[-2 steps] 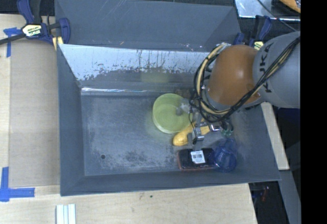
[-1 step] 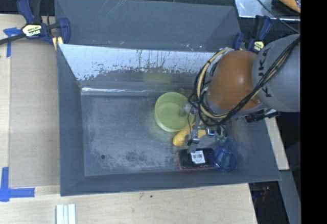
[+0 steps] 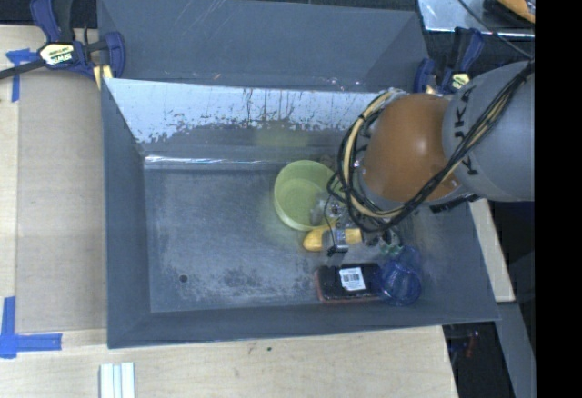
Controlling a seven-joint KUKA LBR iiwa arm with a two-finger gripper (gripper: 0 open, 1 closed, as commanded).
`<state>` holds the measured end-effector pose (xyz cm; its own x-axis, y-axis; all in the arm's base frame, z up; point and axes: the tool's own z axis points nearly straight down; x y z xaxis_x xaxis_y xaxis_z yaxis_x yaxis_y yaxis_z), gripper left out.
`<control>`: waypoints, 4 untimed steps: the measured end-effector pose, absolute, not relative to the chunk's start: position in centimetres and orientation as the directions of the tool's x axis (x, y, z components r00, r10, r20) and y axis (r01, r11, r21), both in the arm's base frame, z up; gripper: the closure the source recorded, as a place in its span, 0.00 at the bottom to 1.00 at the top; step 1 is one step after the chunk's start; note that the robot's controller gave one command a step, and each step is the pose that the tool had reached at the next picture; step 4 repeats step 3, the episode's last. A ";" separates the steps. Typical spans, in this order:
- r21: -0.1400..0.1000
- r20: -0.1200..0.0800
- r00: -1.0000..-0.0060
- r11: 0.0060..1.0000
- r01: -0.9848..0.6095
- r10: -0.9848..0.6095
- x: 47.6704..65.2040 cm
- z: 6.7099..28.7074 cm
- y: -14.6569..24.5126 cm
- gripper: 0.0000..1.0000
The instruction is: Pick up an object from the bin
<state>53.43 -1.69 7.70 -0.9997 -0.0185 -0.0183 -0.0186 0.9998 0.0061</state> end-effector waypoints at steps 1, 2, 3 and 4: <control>0.006 -0.018 -1.000 1.000 -0.019 -0.018 53.4 7.7 -1.7 1.00; 0.007 -0.019 -1.000 1.000 -0.018 -0.018 53.3 9.3 -1.7 1.00; 0.005 -0.021 -1.000 1.000 -0.018 -0.018 53.4 12.9 -1.7 1.00; 0.005 -0.021 -1.000 1.000 -0.018 -0.018 53.4 12.9 -1.7 1.00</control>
Offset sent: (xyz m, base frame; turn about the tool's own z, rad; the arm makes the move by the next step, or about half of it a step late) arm 0.0001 0.0000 0.0659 0.0001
